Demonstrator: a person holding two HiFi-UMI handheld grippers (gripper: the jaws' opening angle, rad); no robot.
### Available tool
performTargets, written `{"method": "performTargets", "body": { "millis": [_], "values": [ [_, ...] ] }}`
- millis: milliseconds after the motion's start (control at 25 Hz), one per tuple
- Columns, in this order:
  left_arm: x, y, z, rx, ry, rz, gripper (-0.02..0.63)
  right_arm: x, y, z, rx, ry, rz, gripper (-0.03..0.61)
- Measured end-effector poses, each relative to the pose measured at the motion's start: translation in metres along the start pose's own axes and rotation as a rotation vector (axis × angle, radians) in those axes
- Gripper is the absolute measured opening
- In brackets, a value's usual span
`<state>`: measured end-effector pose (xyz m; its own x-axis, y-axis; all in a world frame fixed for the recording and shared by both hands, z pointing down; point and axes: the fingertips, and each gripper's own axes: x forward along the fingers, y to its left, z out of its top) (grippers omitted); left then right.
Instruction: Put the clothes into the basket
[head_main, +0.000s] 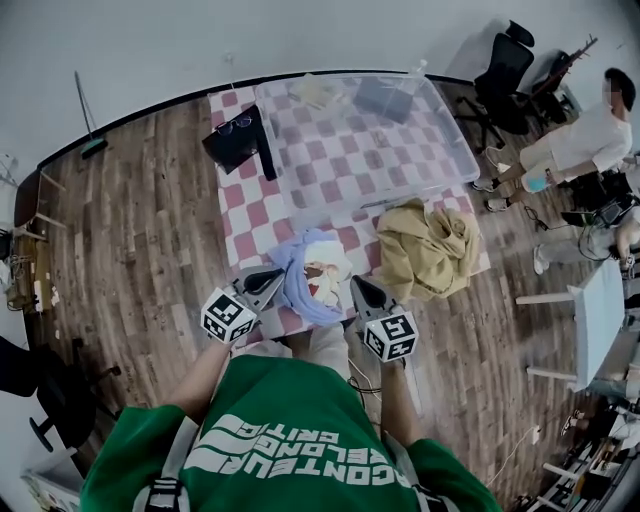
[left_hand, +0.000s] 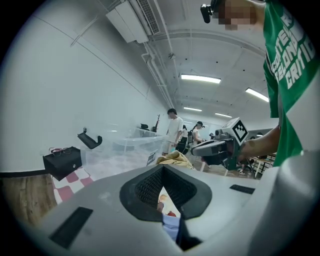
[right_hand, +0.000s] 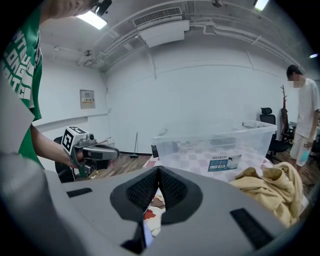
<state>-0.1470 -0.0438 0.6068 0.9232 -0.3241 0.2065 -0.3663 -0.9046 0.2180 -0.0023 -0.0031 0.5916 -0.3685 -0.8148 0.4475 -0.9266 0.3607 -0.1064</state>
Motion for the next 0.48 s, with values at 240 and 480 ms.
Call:
{"method": "performTargets", "body": {
  "millis": [240, 480],
  "values": [
    [0.012, 0.001, -0.003, 0.003, 0.015, 0.014, 0.002, 0.013, -0.009, -0.006, -0.008, 0.024, 0.041, 0.009],
    [0.021, 0.002, -0.013, -0.001, 0.038, 0.027, 0.002, 0.027, -0.008, -0.024, -0.016, 0.072, 0.082, 0.009]
  ]
}}
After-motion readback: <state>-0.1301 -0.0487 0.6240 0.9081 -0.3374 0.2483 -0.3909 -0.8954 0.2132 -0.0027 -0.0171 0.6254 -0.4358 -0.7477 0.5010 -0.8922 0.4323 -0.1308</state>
